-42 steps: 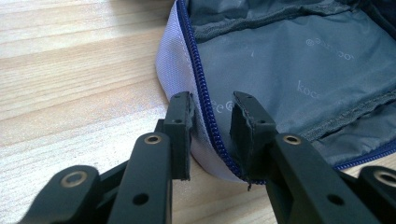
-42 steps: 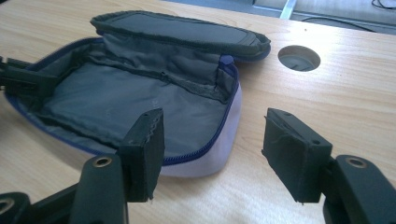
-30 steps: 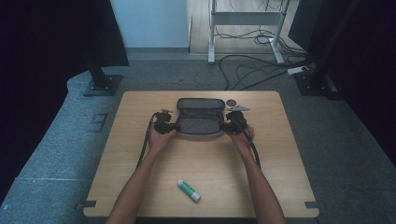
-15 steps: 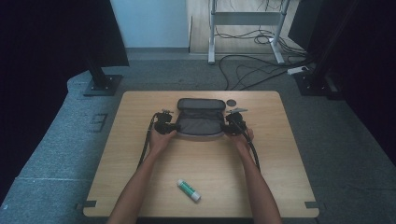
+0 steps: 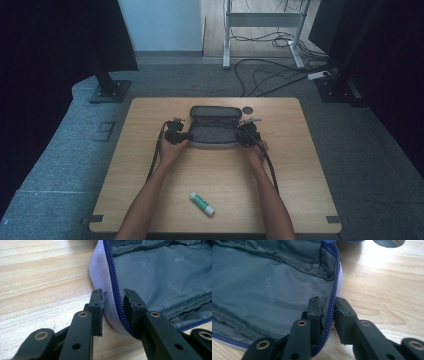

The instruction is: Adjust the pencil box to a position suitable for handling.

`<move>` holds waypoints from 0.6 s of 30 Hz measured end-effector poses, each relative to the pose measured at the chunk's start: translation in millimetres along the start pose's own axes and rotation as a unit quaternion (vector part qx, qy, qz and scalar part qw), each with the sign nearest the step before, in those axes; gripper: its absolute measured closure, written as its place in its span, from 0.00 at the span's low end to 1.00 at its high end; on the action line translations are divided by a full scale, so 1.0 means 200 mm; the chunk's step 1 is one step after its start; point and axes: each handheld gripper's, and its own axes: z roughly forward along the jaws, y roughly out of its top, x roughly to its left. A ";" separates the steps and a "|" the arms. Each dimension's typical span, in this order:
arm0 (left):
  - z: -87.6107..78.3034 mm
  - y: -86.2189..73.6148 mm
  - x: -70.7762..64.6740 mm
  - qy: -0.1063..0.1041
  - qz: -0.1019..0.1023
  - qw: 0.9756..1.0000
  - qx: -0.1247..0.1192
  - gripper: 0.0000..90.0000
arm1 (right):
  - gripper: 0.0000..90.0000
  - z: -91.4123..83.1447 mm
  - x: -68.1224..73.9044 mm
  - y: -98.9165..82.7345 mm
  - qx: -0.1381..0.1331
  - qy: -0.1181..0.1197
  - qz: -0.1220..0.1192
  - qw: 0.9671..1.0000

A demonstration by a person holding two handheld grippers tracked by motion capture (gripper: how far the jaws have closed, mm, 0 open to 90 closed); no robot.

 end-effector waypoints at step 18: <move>-0.02 0.01 -0.02 0.009 0.014 1.000 -0.004 0.94 | 0.96 -0.02 0.01 0.00 -0.001 -0.019 -0.001 1.000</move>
